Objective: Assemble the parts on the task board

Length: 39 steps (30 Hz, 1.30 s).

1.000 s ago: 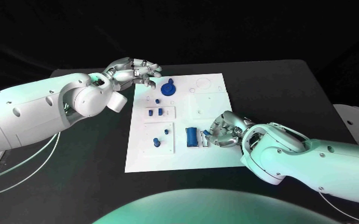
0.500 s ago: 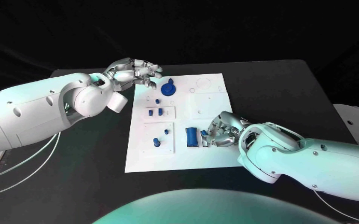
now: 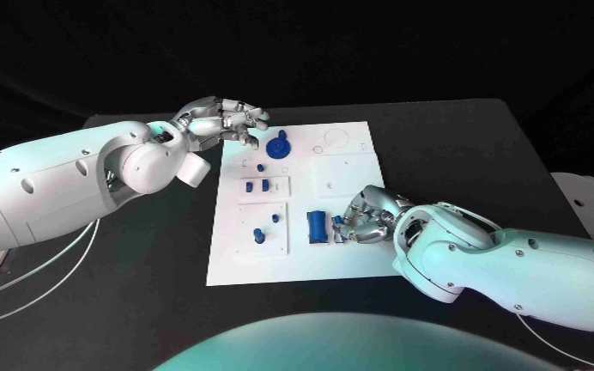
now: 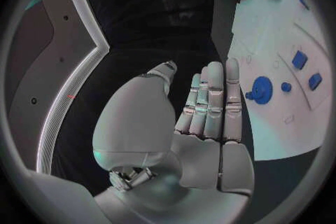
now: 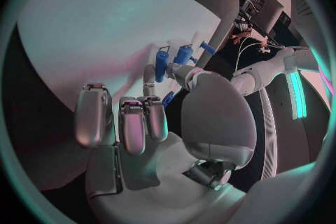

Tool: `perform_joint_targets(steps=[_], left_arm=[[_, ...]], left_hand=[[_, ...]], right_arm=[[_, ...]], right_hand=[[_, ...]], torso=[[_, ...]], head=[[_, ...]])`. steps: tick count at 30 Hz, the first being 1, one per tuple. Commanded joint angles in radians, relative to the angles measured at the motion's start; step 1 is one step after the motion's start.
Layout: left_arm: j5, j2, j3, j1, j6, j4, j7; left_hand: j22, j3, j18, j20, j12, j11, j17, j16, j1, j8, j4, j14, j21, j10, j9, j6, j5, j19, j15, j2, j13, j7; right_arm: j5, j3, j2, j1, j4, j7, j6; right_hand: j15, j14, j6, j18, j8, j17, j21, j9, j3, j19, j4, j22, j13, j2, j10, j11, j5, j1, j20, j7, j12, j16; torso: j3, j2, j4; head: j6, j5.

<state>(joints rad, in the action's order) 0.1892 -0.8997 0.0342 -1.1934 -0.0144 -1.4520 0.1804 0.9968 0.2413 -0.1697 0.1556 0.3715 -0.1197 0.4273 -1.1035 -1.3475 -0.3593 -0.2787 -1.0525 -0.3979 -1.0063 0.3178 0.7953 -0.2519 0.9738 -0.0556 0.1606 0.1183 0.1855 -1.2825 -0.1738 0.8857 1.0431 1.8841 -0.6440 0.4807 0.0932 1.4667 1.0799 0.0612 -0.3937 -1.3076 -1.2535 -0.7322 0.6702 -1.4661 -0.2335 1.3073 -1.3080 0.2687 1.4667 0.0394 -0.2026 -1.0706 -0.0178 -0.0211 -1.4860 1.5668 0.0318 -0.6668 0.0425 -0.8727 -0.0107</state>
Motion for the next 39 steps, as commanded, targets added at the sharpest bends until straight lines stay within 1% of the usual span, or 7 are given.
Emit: perform_joint_targets(steps=[1, 6, 12, 17, 33, 36, 39], left_arm=[[0.002, 0.001, -0.001, 0.000, -0.018, -0.003, 0.002], [0.002, 0.001, -0.001, 0.000, -0.018, -0.003, 0.001], [0.002, 0.000, -0.001, 0.000, -0.019, -0.003, 0.000], [0.003, 0.000, -0.001, 0.000, -0.019, -0.003, -0.001], [0.003, 0.000, -0.001, 0.000, -0.019, -0.002, -0.001], [0.003, 0.000, -0.001, 0.000, -0.019, -0.002, -0.002], [0.003, 0.000, -0.001, 0.000, -0.019, -0.002, -0.002]], left_hand=[[-0.002, -0.005, -0.010, 0.008, -0.002, -0.001, 0.001, -0.005, 0.000, 0.004, 0.000, 0.005, 0.004, 0.009, 0.001, -0.007, -0.004, 0.001, 0.000, -0.007, 0.001, -0.002], [-0.002, -0.005, -0.010, 0.008, -0.002, -0.001, 0.001, -0.005, 0.000, 0.004, 0.000, 0.005, 0.004, 0.009, 0.001, -0.007, -0.004, 0.001, 0.000, -0.007, 0.001, -0.002], [-0.002, -0.008, -0.010, 0.008, -0.002, -0.002, 0.001, -0.005, -0.001, 0.004, -0.002, 0.005, 0.004, 0.010, 0.002, -0.007, -0.003, 0.001, 0.000, -0.009, 0.002, -0.002], [-0.002, -0.008, -0.010, 0.008, -0.002, -0.002, 0.001, -0.005, -0.001, 0.004, -0.002, 0.005, 0.004, 0.010, 0.002, -0.007, -0.003, 0.001, 0.000, -0.009, 0.002, -0.002], [-0.002, -0.008, -0.010, 0.008, -0.002, -0.002, 0.001, -0.005, -0.001, 0.004, -0.002, 0.005, 0.004, 0.010, 0.002, -0.007, -0.003, 0.001, 0.000, -0.009, 0.002, -0.002], [-0.002, -0.008, -0.010, 0.008, -0.002, -0.002, 0.001, -0.005, -0.001, 0.004, -0.002, 0.005, 0.004, 0.010, 0.002, -0.007, -0.003, 0.001, 0.000, -0.009, 0.002, -0.002], [-0.002, -0.011, -0.010, 0.008, -0.002, -0.002, 0.001, -0.005, -0.002, 0.004, -0.003, 0.005, 0.004, 0.011, 0.003, -0.007, -0.003, 0.000, 0.000, -0.010, 0.003, -0.002]], right_arm=[[-0.001, -0.001, -0.004, -0.003, 0.000, 0.001, -0.025], [-0.007, -0.001, -0.006, -0.003, 0.003, 0.006, -0.024], [-0.010, -0.001, -0.005, -0.003, 0.004, 0.008, -0.028], [-0.012, -0.001, -0.003, -0.003, 0.003, 0.008, -0.032], [-0.013, -0.001, 0.001, -0.003, 0.001, 0.010, -0.049], [-0.013, -0.001, 0.001, -0.003, 0.000, 0.010, -0.053], [-0.013, -0.001, 0.001, -0.003, 0.000, 0.011, -0.055]], right_hand=[[0.010, 0.104, 0.007, -0.006, -0.003, -0.263, -0.006, 0.001, -0.008, -0.041, -0.002, 0.190, -0.204, 0.003, 0.068, 0.008, 0.008, 0.013, 0.010, -0.001, -0.002, 0.004], [0.011, 0.104, 0.010, -0.006, 0.000, -0.263, -0.005, 0.003, -0.033, -0.041, -0.017, 0.190, -0.204, 0.003, 0.068, 0.009, 0.036, 0.033, 0.011, 0.000, -0.001, 0.004], [0.011, 0.104, 0.010, -0.005, 0.002, -0.263, -0.003, 0.003, -0.043, -0.041, -0.021, 0.189, -0.203, 0.005, 0.068, 0.008, 0.044, 0.036, 0.011, 0.000, 0.000, 0.004], [0.010, 0.104, 0.012, -0.005, 0.005, -0.263, 0.000, 0.005, -0.066, -0.040, -0.033, 0.188, -0.203, 0.007, 0.068, 0.008, 0.067, 0.044, 0.011, -0.001, 0.000, 0.004], [0.009, 0.104, 0.011, -0.003, 0.010, -0.263, 0.009, 0.007, -0.097, -0.037, -0.044, 0.186, -0.200, 0.011, 0.066, 0.006, 0.090, 0.045, 0.010, -0.003, 0.005, 0.004], [0.008, 0.104, 0.011, -0.003, 0.012, -0.263, 0.010, 0.008, -0.116, -0.037, -0.051, 0.186, -0.200, 0.010, 0.065, 0.005, 0.102, 0.047, 0.009, -0.004, 0.006, 0.004], [0.007, 0.104, 0.014, -0.003, 0.015, -0.263, 0.014, 0.010, -0.166, -0.036, -0.057, 0.185, -0.199, 0.002, 0.064, 0.004, 0.138, 0.062, 0.008, -0.005, 0.008, 0.004]], torso=[[-0.0002, 0.000, -0.0004], [0.0002, 0.000, -0.0004], [-0.0006, 0.000, 0.0001], [-0.0002, 0.000, 0.0005], [0.0002, 0.000, 0.0002], [0.0003, 0.000, 0.0002], [-0.0001, 0.000, 0.0002]], head=[[0.000, 0.000], [0.000, 0.000], [0.000, -0.001], [0.000, -0.002], [0.000, -0.002], [0.000, -0.002], [0.000, -0.002]])
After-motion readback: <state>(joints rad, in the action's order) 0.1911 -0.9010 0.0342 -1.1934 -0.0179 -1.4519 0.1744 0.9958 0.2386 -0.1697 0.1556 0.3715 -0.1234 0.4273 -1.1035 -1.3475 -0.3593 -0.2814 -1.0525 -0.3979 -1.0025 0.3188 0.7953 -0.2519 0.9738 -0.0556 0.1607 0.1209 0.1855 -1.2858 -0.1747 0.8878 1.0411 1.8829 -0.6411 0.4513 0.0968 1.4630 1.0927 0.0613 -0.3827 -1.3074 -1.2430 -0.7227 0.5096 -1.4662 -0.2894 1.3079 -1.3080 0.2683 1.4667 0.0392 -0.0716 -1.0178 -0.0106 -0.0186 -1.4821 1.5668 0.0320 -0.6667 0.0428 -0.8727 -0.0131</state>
